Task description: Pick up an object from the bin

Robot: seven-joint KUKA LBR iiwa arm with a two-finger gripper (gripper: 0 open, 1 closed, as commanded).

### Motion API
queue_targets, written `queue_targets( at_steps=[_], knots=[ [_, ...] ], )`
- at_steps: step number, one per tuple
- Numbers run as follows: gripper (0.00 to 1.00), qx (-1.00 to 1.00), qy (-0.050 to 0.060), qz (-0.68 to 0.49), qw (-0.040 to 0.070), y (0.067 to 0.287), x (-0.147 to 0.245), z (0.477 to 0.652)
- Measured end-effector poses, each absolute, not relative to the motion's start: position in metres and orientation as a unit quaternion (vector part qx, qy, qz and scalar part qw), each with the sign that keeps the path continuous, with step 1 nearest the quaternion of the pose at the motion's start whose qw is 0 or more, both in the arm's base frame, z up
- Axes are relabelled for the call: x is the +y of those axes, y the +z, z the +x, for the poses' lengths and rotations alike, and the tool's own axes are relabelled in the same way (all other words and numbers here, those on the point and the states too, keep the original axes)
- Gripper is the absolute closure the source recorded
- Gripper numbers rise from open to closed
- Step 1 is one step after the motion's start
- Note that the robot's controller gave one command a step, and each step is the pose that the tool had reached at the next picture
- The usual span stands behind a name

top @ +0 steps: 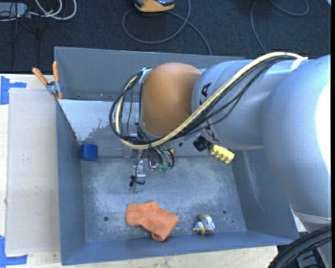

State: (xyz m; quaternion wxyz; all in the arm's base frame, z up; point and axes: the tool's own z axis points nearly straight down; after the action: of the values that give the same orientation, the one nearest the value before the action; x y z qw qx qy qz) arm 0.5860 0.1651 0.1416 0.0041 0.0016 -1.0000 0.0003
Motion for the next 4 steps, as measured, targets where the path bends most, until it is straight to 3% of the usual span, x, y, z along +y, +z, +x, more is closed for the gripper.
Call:
queue_targets(
  at_steps=[1, 2, 3, 4],
  knots=[
    [0.00, -1.000, 0.000, 0.000, 0.001, 0.146, 0.164, 0.588],
    [0.00, -1.000, 0.000, 0.025, 0.002, 0.123, 0.168, 0.540],
    [0.00, -1.000, 0.000, 0.028, 0.005, 0.106, 0.143, 0.520],
    [0.00, -0.997, 0.000, 0.080, 0.002, 0.076, 0.100, 0.504]
  ],
)
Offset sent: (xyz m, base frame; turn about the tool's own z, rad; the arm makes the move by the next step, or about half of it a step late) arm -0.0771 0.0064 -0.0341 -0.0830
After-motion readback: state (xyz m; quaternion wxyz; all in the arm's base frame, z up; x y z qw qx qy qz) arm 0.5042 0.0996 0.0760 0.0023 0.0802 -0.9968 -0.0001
